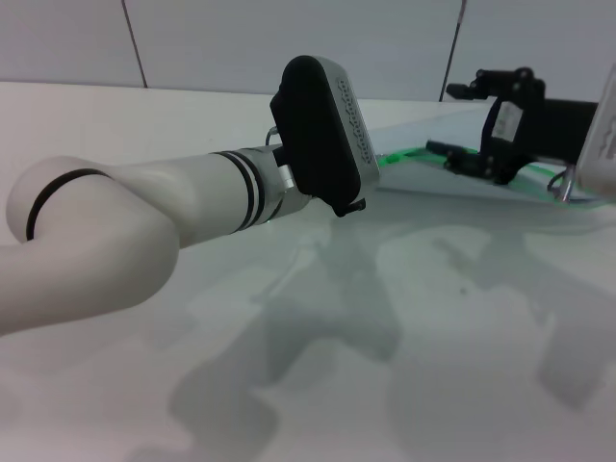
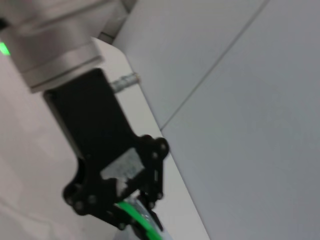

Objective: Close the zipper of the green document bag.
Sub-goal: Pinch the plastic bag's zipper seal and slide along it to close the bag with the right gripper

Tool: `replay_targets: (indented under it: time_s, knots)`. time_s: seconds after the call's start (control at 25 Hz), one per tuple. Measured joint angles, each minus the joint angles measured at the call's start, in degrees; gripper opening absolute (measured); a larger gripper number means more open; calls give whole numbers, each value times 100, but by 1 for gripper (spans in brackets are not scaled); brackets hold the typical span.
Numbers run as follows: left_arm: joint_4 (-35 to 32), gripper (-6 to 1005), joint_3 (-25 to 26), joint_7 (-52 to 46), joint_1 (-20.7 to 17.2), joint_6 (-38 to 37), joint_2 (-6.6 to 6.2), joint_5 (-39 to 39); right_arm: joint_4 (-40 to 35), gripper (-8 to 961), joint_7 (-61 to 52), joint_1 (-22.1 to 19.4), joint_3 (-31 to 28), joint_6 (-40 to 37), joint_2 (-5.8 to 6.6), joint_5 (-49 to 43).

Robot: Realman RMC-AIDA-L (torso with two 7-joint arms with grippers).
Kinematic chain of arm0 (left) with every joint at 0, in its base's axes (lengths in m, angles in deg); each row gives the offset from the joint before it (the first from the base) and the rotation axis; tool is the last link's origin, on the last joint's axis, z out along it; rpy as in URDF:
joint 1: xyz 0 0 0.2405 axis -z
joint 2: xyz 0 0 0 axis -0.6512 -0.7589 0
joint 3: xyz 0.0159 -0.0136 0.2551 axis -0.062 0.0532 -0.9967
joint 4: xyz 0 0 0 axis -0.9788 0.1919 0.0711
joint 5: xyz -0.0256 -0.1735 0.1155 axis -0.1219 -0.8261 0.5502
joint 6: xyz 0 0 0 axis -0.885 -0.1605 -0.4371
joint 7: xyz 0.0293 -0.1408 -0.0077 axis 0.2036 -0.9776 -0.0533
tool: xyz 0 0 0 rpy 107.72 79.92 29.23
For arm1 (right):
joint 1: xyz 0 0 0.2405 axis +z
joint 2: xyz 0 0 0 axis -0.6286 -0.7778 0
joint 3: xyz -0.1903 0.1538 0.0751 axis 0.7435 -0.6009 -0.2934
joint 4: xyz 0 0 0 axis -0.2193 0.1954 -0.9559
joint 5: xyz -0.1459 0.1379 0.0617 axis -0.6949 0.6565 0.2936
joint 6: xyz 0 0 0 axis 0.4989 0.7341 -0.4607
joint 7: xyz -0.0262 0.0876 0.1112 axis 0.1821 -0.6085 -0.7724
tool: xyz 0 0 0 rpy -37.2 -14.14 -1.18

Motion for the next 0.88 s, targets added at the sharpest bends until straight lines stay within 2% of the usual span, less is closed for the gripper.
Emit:
replay_targets:
  time_s: [0.2, 0.48, 0.88]
  knots:
    - [-25, 55, 7, 0, -5, 0, 0, 0, -251, 632, 199, -198, 380, 110, -3, -3]
    - [-127, 55, 9, 0, -18, -114, 0, 0, -328, 627, 311, -297, 999, 690, 2, -49]
    - [-345, 55, 58, 0, -51, -235, -64, -41, -329, 596, 331, -303, 1240, 882, 1, -149]
